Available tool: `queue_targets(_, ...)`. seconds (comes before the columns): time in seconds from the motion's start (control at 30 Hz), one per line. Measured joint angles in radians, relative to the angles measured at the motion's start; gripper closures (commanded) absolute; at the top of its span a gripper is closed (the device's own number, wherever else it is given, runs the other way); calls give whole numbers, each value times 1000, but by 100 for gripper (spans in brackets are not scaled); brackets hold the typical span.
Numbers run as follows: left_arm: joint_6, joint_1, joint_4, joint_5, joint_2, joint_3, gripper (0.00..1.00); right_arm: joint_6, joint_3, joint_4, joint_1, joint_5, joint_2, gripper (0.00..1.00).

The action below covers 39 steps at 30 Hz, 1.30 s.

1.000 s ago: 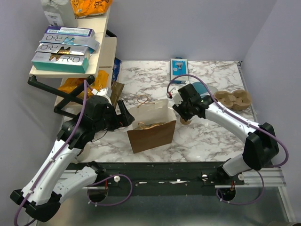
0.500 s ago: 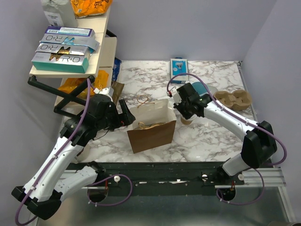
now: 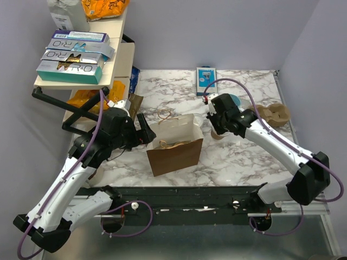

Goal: Pack the takeout coffee

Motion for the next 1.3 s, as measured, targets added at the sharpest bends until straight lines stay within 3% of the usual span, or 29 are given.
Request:
queue_targets(0.17, -1, 0, 8, 2, -1, 10, 1, 53, 0, -17, 0, -14, -119, 99)
queue_targets(0.27, 0, 0, 24, 16, 1, 10, 8, 65, -6, -19, 0, -35, -197, 99)
queue_targets(0.3, 0, 0, 27, 23, 3, 10, 21, 66, -10, -20, 0, -41, -221, 99)
queue_targets(0.4, 3, -3, 31, 35, 27, 10, 43, 70, -12, -19, 0, -47, -284, 99)
queue_targets(0.57, 26, -29, 9, 48, 99, 31, 58, 73, -12, -18, 0, -44, -352, 99)
queue_targets(0.7, 58, -60, -37, 43, 168, 93, 77, 84, -12, -20, 0, -31, -370, 99)
queue_targets(0.8, 74, -77, -55, 42, 194, 121, 85, 91, -12, -21, 0, -18, -375, 99)
queue_targets(1.17, 235, -103, -48, 103, 273, 191, 96, 110, 35, -57, 0, 69, -466, 99)
queue_targets(1.3, 319, -104, -19, 159, 333, 226, 95, 108, 66, -74, 0, 89, -497, 99)
